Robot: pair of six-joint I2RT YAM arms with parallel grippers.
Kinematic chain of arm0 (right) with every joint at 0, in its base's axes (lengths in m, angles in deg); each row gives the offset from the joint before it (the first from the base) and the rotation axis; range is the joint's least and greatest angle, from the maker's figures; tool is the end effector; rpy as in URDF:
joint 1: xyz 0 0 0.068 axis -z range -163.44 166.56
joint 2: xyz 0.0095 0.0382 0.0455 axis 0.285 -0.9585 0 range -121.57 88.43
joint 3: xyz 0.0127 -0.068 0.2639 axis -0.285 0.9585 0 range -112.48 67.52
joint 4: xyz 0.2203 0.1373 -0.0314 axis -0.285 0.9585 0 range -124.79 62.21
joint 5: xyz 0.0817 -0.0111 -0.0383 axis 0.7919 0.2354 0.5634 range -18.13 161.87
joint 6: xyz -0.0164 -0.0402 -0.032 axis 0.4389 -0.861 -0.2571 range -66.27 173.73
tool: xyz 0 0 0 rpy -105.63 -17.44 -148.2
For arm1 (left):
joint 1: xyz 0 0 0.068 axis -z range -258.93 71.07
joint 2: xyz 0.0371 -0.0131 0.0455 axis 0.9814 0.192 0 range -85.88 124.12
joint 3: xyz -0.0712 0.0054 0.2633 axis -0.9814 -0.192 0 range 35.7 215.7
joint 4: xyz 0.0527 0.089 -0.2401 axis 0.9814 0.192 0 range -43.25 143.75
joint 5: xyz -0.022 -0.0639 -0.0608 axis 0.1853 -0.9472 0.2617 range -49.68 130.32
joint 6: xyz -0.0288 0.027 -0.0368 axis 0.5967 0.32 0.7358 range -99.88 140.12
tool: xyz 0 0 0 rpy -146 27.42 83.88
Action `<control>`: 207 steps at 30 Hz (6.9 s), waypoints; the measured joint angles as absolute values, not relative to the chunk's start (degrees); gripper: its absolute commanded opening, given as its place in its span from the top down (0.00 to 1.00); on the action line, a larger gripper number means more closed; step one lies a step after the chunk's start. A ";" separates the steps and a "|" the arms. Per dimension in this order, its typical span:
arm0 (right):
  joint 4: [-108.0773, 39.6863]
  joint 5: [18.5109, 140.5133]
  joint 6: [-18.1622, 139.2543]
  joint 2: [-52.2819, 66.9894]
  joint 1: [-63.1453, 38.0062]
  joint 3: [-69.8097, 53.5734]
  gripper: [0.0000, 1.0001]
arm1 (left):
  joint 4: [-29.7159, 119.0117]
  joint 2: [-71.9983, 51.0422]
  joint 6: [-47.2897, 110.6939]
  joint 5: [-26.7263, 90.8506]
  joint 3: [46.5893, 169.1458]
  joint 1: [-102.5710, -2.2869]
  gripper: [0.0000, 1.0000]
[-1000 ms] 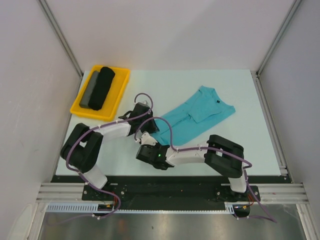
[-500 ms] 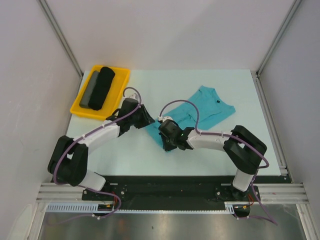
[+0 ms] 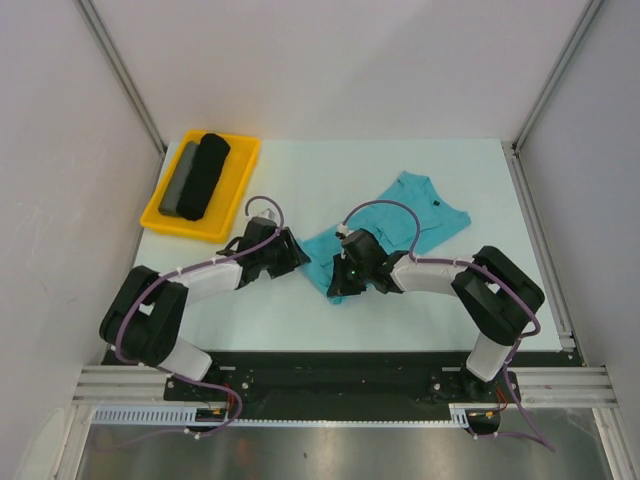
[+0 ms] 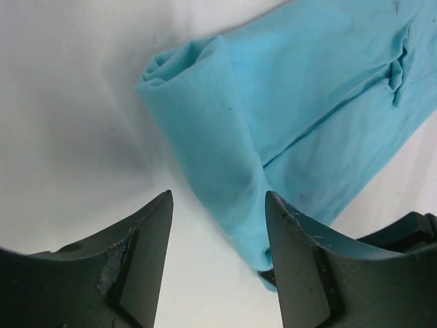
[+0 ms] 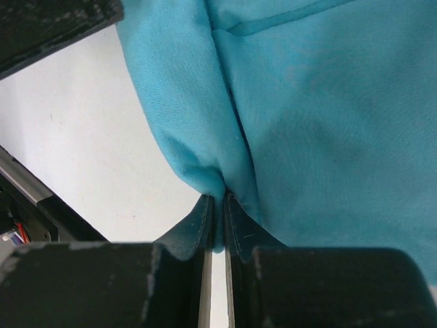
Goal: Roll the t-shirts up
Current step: Roll the T-shirt to the center of the board.
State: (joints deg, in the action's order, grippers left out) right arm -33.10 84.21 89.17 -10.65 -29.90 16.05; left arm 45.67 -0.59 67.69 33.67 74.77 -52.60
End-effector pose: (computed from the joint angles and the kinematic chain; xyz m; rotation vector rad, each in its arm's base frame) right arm 0.2301 0.2533 0.1512 -0.3550 2.5907 0.8483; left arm 0.2565 -0.1316 0.1637 -0.3992 2.4526 -0.7317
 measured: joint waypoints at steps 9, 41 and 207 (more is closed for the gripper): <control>-34.08 85.32 89.76 -10.37 -29.29 16.88 0.93 | 37.36 4.33 71.21 35.53 73.17 -52.82 0.42; -37.60 78.70 92.49 -5.67 -37.33 21.76 0.63 | 62.52 2.39 60.72 43.46 83.69 -53.08 1.00; -33.86 95.62 94.77 -8.03 -26.05 22.50 0.64 | 53.28 5.75 63.28 29.52 84.54 -51.62 0.77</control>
